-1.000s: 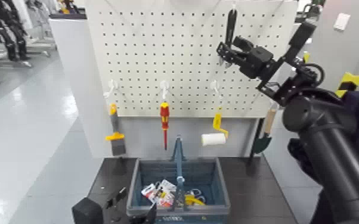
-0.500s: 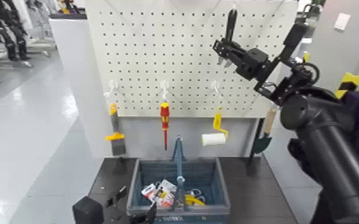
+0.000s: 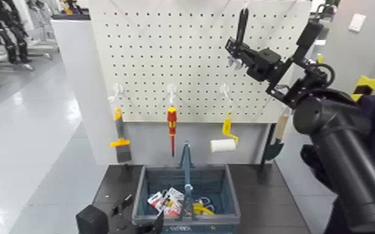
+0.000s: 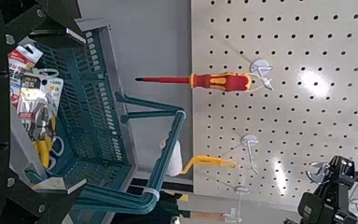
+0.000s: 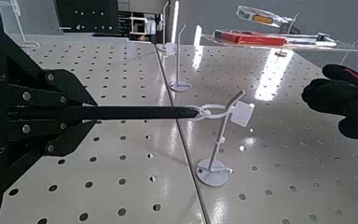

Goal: Put the black wrench into the crate.

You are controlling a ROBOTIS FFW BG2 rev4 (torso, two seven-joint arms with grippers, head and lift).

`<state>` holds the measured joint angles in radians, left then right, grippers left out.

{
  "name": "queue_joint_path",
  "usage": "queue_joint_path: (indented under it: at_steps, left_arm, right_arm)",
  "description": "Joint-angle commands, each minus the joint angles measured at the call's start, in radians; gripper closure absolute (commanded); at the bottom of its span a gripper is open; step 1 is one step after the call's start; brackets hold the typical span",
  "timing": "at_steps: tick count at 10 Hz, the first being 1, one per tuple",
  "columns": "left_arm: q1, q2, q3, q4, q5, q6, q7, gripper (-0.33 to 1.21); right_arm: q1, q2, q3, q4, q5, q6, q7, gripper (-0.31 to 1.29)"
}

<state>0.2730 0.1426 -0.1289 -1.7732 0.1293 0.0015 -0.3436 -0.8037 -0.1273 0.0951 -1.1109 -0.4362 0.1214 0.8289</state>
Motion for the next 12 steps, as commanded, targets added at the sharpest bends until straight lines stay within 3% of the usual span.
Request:
queue_joint_path:
  at_steps: [1, 4, 7, 12]
  left_arm:
    - [0.002, 0.002, -0.001, 0.0, 0.0, 0.0, 0.0, 0.24]
    - [0.003, 0.003, -0.001, -0.002, 0.001, -0.002, 0.0, 0.24]
    - [0.003, 0.011, -0.006, -0.003, 0.001, 0.0, 0.0, 0.24]
    - [0.003, 0.011, -0.008, -0.003, 0.001, 0.002, 0.003, 0.24]
  right_arm:
    - [0.0, 0.0, -0.003, -0.006, 0.005, 0.0, -0.001, 1.09]
    - [0.02, -0.003, -0.018, -0.072, 0.014, 0.003, -0.001, 1.09]
    - [0.089, 0.008, -0.046, -0.247, 0.01, 0.04, -0.01, 1.09]
    - [0.207, 0.031, -0.038, -0.399, -0.013, 0.081, -0.025, 1.09]
